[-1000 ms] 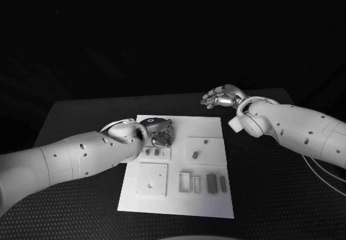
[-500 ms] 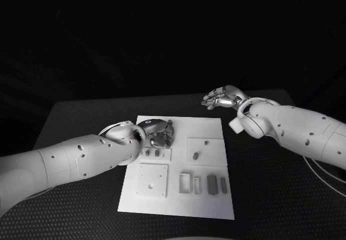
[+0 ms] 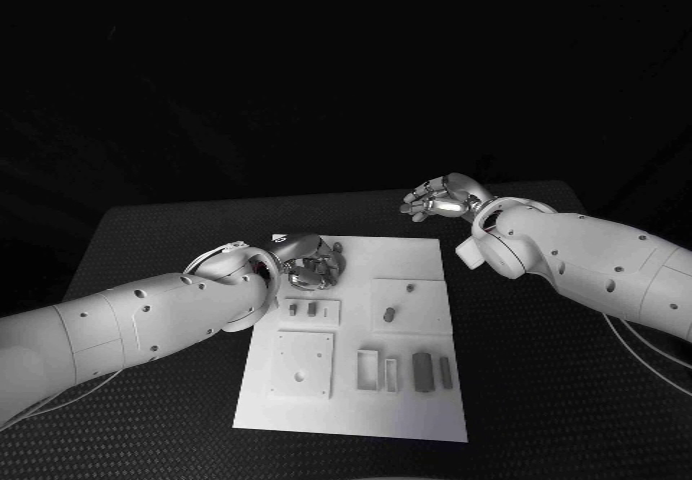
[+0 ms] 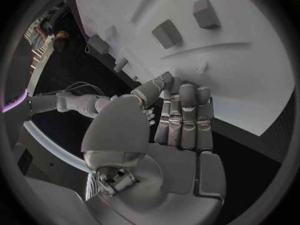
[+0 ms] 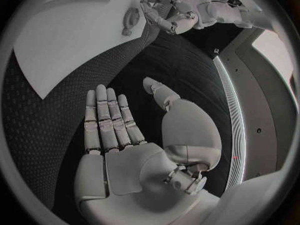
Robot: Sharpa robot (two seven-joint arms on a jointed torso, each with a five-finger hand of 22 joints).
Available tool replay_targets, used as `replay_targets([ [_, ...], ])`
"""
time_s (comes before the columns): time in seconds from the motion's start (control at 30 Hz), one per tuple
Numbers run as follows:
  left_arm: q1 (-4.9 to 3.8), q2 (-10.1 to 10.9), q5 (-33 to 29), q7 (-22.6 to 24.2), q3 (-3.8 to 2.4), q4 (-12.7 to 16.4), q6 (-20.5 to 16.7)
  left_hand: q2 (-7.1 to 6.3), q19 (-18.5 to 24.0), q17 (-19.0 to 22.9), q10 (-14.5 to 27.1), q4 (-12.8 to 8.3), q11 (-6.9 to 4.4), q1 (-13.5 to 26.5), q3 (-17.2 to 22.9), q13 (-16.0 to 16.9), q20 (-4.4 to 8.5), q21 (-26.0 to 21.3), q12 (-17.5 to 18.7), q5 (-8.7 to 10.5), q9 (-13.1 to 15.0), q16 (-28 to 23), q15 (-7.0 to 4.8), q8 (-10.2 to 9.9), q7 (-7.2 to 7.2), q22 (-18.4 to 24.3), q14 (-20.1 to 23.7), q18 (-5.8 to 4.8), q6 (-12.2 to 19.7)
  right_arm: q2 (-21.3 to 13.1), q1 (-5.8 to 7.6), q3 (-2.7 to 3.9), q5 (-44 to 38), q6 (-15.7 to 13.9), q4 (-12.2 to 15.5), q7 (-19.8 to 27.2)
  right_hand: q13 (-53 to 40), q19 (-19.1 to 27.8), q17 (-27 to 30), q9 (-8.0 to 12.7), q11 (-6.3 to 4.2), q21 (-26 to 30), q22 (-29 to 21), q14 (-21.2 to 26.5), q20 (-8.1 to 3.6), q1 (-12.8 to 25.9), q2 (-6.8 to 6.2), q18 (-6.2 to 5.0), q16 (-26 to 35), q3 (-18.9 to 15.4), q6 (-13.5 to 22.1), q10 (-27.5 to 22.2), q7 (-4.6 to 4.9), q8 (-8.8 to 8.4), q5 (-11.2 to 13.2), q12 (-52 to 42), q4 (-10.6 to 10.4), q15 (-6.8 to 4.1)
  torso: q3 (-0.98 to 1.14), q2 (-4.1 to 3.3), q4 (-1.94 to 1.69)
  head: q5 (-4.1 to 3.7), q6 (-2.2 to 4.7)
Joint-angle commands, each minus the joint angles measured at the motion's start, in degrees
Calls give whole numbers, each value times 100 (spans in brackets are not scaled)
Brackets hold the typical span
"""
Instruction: Assemble the parts on the task board
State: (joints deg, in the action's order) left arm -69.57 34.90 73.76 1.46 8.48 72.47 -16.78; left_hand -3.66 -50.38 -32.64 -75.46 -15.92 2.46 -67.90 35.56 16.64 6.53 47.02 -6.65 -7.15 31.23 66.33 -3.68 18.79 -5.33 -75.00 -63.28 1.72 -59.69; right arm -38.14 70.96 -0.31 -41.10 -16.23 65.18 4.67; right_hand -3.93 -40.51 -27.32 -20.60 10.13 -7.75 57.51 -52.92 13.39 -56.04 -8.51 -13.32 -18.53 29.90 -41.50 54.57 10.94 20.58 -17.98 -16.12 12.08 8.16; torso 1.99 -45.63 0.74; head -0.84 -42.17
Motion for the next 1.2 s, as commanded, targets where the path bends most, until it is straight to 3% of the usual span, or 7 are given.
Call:
replay_targets([
  [0.03, -7, 73, -483, 155, -52, 81, -56, -17, -33, 9, -48, 1, 7, 65, 17, 0, 258, 39, 28, -27, 11, 4, -5, 23, -19, -92, -42, 79, -76, -4, -3, 3, 8, 78, 10, 50, 0, -29, 8, 7, -3, 40, 9, 20, 6, 28, -4, -39, 39, -10, 5, 49, 123, 40, -21, 39, -25, 33, -1, 0, -6, 19, 3],
  [0.13, -11, 162, -490, 145, -131, 157, 17, -23, -36, 9, -55, 1, 5, 73, 13, 1, 260, 41, 30, -26, 12, 8, -7, 24, -17, -93, -47, 79, -82, -11, -3, 3, 8, 77, 9, 48, 0, -30, 8, 7, -3, 41, 10, 20, 6, 28, -4, -39, 39, -10, 4, 49, 122, 40, -21, 39, -25, 33, 0, 4, -7, 32, 4],
  [0.23, -33, 259, -496, 122, -161, 230, 93, -23, -37, 9, -60, 0, 3, 76, 13, 2, 262, 42, 30, -26, 13, 10, -8, 25, -15, -94, -49, 79, -85, -14, -3, 3, 8, 80, 12, 46, 0, -30, 8, 7, -3, 42, 11, 20, 6, 27, -4, -39, 39, -10, 4, 50, 122, 40, -21, 39, -25, 33, 0, 6, -9, 40, 5],
  [0.63, -101, 488, -171, -27, -166, 264, 681, -23, -48, 5, -72, -9, -3, 76, 15, 3, 270, 50, 37, -22, 15, 26, -16, 26, -10, -98, -67, 81, -96, -29, -3, 3, 7, 92, 20, 42, 0, -31, 8, 8, -3, 46, 14, 20, 6, 26, -5, -39, 39, -11, 4, 51, 121, 42, -21, 41, -23, 33, -11, 2, -18, 61, 6],
  [0.8, -101, 527, -29, -72, -165, 263, 761, -17, -61, -5, -79, -17, -7, 71, 16, 3, 277, 61, 45, -15, 16, 52, -21, 24, -8, -102, -91, 84, -100, -28, -3, 3, 7, 92, 16, 42, 0, -31, 8, 8, -3, 47, 14, 20, 6, 26, -5, -39, 39, -11, 4, 51, 120, 42, -20, 41, -22, 32, -6, -4, -4, 114, -2],
  [1.2, -99, 542, 134, -84, -158, 136, 746, -25, -87, -22, -94, -25, -14, 71, 10, 3, 289, 86, 59, -2, 18, 97, -29, 21, -5, -110, -117, 87, -110, -30, -3, 3, 7, 88, 21, 41, 0, -32, 9, 9, -3, 50, 16, 21, 6, 26, -5, -39, 40, -12, 5, 51, 120, 42, -20, 42, -22, 33, 0, -4, -3, 134, -3],
])
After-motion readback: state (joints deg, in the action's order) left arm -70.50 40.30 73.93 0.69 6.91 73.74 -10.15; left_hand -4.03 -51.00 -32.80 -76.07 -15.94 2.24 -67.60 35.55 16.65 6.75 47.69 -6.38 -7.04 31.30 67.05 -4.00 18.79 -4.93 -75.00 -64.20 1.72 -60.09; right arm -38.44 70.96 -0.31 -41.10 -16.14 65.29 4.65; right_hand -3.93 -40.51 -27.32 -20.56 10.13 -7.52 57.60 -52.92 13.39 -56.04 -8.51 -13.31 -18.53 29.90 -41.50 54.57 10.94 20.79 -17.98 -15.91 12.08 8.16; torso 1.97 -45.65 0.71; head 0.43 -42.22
